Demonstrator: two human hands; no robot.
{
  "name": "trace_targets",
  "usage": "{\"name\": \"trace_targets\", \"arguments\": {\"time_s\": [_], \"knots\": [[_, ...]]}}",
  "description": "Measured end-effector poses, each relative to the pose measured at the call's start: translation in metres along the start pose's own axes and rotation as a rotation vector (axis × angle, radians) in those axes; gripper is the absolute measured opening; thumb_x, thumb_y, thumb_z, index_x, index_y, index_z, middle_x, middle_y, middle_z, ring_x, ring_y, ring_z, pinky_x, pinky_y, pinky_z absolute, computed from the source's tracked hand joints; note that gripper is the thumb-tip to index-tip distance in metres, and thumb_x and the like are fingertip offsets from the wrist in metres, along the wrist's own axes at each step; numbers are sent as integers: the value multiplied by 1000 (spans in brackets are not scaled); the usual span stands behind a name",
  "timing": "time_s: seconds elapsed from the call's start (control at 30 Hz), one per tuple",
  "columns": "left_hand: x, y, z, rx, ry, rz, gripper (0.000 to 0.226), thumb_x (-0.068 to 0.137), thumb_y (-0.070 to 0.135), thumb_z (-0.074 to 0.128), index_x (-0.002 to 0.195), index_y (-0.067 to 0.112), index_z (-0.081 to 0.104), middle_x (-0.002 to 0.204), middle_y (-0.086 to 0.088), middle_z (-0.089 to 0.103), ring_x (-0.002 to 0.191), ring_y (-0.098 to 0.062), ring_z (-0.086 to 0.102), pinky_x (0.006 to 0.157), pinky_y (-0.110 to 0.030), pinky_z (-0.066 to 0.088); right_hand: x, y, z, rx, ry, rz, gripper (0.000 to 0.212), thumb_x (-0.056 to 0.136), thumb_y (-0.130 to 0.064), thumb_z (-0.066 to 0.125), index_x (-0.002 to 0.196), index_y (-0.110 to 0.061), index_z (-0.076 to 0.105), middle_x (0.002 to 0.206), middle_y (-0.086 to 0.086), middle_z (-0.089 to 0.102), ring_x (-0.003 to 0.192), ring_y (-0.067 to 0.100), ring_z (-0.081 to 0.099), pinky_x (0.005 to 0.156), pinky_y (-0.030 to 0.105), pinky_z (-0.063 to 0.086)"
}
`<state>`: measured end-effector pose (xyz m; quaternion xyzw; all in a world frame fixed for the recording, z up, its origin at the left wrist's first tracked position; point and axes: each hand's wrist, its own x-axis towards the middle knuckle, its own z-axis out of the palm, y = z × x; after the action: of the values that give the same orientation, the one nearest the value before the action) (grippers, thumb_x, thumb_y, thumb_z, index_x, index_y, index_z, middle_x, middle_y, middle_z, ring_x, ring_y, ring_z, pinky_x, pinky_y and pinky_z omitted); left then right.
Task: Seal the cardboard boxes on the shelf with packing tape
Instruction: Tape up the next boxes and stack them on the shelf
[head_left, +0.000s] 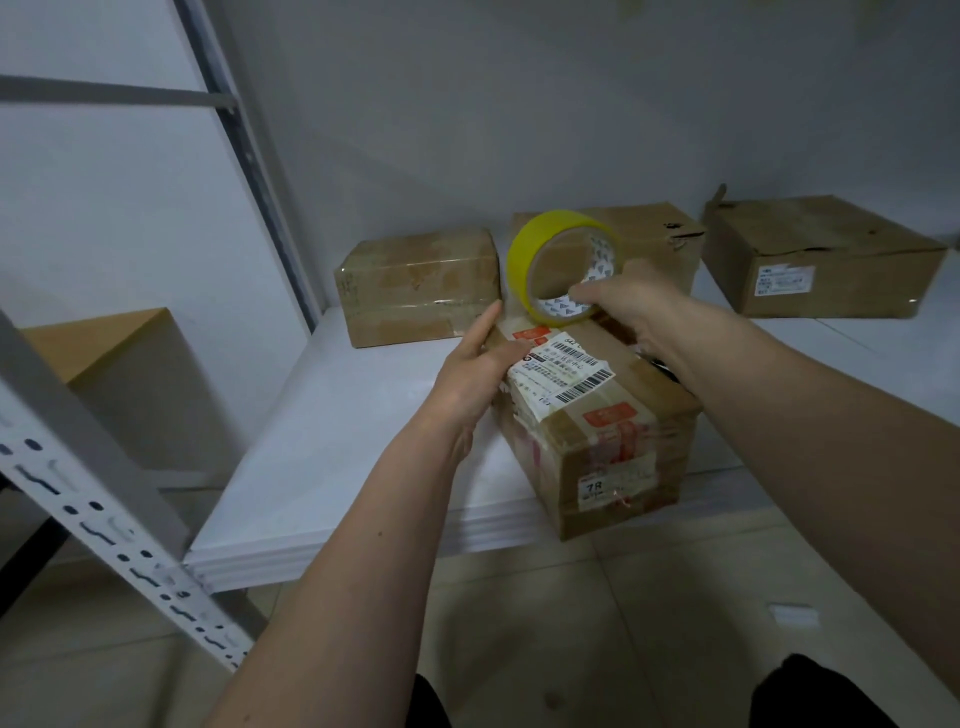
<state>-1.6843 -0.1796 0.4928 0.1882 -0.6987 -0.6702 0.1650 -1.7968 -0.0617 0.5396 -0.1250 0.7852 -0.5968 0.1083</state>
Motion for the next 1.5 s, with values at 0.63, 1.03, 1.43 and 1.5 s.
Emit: {"name": "trace_targets", "arguments": {"time_s": [0.63,1.03,1.43,1.5], "knots": [[5,-3,0,54,6,-57,66,91,33,67,149,43,35,139,3,59,125,-16,51,95,-40,34,10,15,-11,414,-6,237,30,98,-34,52,113,-9,51,88,7,63,70,22,64,60,33,60],[5,-4,-2,33,-4,-66,64,93,31,63,148,46,34,133,0,63,111,-12,58,90,-45,48,18,25,-39,523,-105,293,37,104,-31,38,80,-4,49,70,21,66,50,27,68,43,43,55],[2,-4,-2,-21,-4,-73,59,95,29,62,146,44,38,127,3,65,101,-4,57,97,-47,48,16,56,-33,704,-70,348,34,103,-24,40,82,1,49,59,18,66,45,22,65,48,30,56],[1,-4,-1,-19,-3,-75,56,95,28,61,145,44,40,126,0,66,103,-7,58,101,-49,46,9,59,-32,720,-95,368,32,104,-22,39,85,2,50,45,16,61,36,19,61,30,25,44]]}}
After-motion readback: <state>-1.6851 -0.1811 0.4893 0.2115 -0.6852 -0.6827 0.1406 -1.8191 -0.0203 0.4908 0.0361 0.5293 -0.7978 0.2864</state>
